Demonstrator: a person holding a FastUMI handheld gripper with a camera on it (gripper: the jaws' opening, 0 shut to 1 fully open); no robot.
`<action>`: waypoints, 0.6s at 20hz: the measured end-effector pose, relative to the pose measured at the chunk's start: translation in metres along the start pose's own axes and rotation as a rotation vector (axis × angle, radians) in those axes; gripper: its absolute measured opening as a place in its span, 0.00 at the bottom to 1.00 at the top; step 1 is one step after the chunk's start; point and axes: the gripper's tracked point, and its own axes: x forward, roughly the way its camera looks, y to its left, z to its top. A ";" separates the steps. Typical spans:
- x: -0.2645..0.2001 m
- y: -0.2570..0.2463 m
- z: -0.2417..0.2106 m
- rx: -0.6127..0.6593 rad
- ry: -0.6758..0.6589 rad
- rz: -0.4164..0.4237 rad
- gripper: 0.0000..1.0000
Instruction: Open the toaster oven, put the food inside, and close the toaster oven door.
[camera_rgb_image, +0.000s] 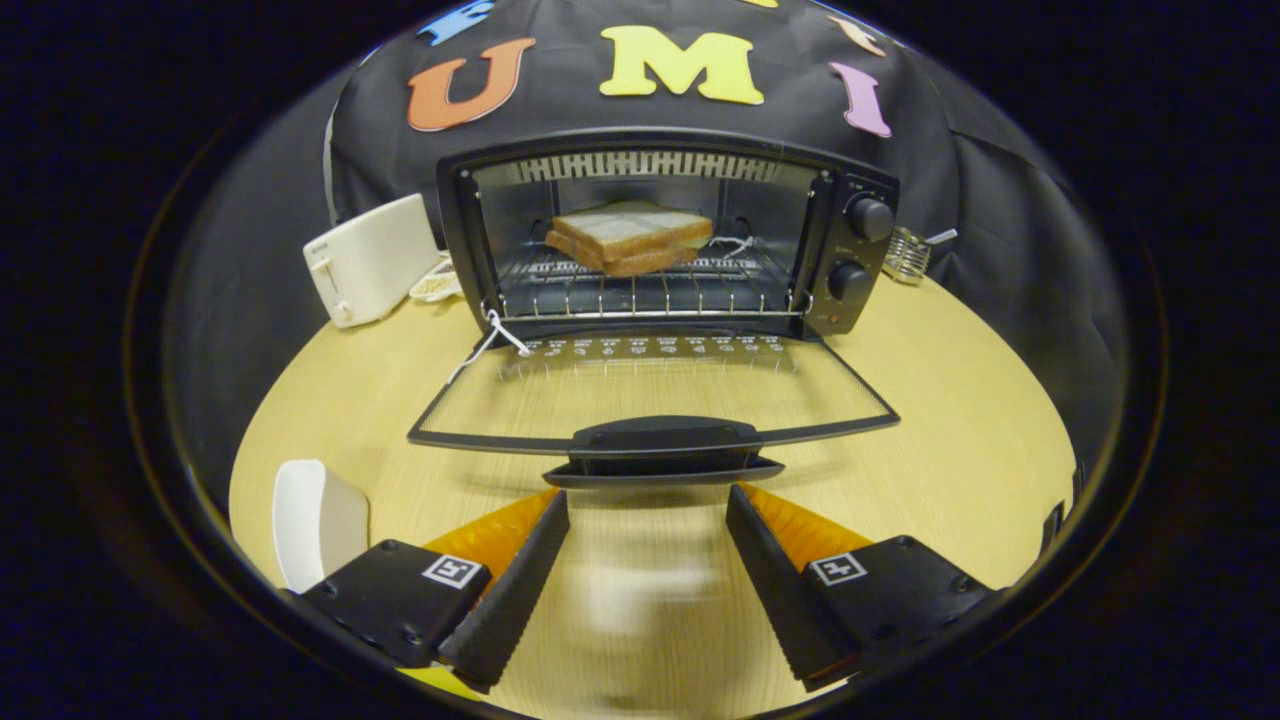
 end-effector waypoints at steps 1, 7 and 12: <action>-0.004 0.001 0.004 0.000 -0.009 0.000 1.00; -0.023 0.004 0.052 0.005 -0.129 0.012 1.00; -0.028 0.006 0.091 -0.002 -0.201 0.017 1.00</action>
